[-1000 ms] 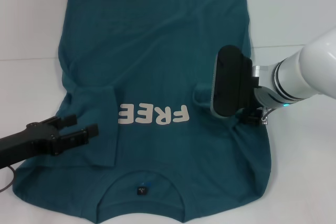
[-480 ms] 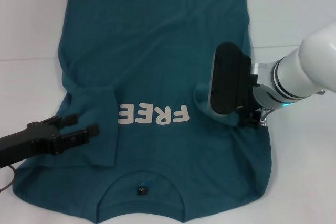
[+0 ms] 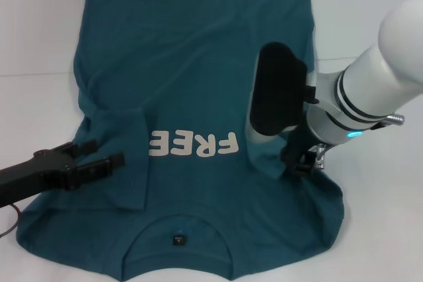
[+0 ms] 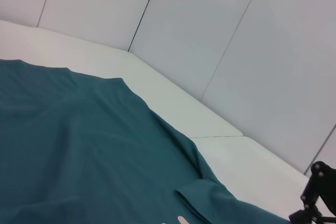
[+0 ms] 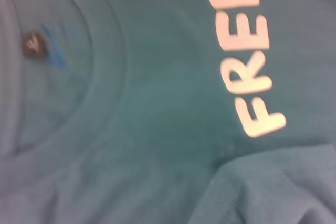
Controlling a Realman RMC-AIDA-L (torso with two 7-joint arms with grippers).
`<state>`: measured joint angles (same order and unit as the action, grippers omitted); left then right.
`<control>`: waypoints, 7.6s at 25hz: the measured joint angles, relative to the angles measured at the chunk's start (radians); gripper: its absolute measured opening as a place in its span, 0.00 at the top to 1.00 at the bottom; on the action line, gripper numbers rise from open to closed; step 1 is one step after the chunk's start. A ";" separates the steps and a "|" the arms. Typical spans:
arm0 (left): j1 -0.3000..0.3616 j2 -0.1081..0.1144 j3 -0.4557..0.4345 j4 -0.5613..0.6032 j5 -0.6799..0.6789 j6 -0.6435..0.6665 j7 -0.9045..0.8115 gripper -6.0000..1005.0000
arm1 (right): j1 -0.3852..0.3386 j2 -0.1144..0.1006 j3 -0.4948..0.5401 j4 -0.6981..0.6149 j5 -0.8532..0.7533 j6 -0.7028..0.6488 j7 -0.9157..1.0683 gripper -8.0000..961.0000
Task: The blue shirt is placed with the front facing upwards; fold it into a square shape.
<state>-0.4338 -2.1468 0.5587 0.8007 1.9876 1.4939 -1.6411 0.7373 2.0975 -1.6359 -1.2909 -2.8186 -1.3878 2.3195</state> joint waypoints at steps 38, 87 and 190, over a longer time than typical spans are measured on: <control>-0.009 0.004 0.003 -0.001 0.003 -0.005 0.000 0.12 | 0.302 -0.001 0.135 0.393 0.203 0.021 0.362 0.98; 0.072 -0.016 -0.010 0.163 0.012 0.038 -0.126 0.12 | 0.200 -0.013 0.427 0.315 0.286 -0.027 0.354 0.48; 0.145 -0.025 0.126 0.135 0.231 -0.234 -0.193 0.89 | -0.244 -0.036 0.852 0.225 0.761 -0.243 -0.136 0.11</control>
<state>-0.2889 -2.1718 0.6847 0.9353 2.2190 1.2598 -1.8344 0.4934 2.0619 -0.7836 -1.0657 -2.0580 -1.6309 2.1839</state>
